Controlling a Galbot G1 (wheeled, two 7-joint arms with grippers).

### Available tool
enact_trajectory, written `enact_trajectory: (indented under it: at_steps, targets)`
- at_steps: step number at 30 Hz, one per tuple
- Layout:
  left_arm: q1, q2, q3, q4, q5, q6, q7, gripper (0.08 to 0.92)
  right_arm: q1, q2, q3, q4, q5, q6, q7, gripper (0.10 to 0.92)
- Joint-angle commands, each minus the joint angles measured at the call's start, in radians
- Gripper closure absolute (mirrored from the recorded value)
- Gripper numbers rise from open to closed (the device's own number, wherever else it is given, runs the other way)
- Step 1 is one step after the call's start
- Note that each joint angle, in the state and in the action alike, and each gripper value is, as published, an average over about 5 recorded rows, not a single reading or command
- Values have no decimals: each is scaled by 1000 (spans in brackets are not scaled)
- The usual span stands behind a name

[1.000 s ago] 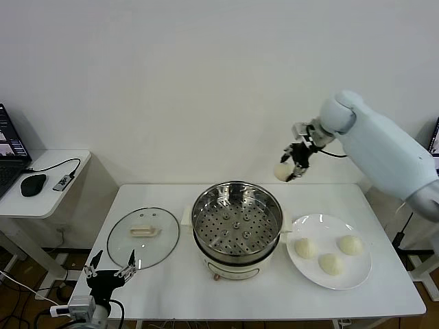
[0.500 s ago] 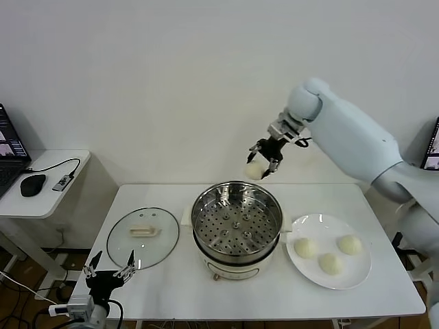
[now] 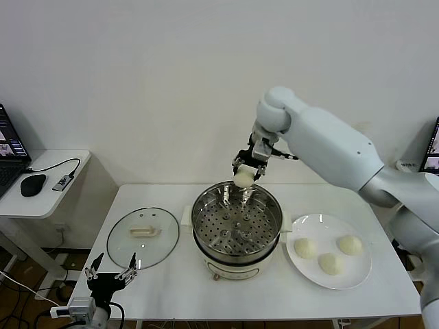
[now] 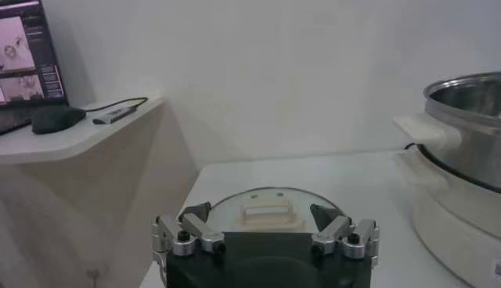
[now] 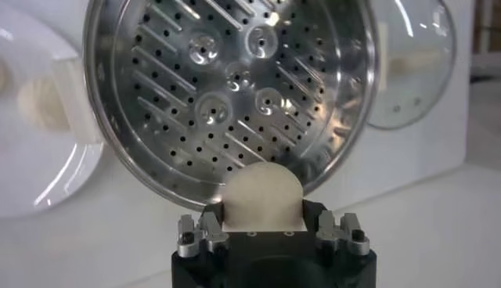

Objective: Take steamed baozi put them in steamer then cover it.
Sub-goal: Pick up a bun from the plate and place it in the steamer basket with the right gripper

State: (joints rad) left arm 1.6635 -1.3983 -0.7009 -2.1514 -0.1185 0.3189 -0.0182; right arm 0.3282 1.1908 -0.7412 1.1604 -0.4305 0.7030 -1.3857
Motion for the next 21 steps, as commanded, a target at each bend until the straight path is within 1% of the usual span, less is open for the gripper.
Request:
enact_trajectory:
  at_steps: [1,11,21]
  targets:
    - [6,-4,8,-6,6,7,-1,177,-24,28,-25,28,-93,59,17,410]
    - [3,1,13,13,9,13,3,177,-79,84,-3,-83,-87,56,23,409]
    - [-12,2,16,32,10,17,7,177,-115,135,30,-187,-137,63,62,406]
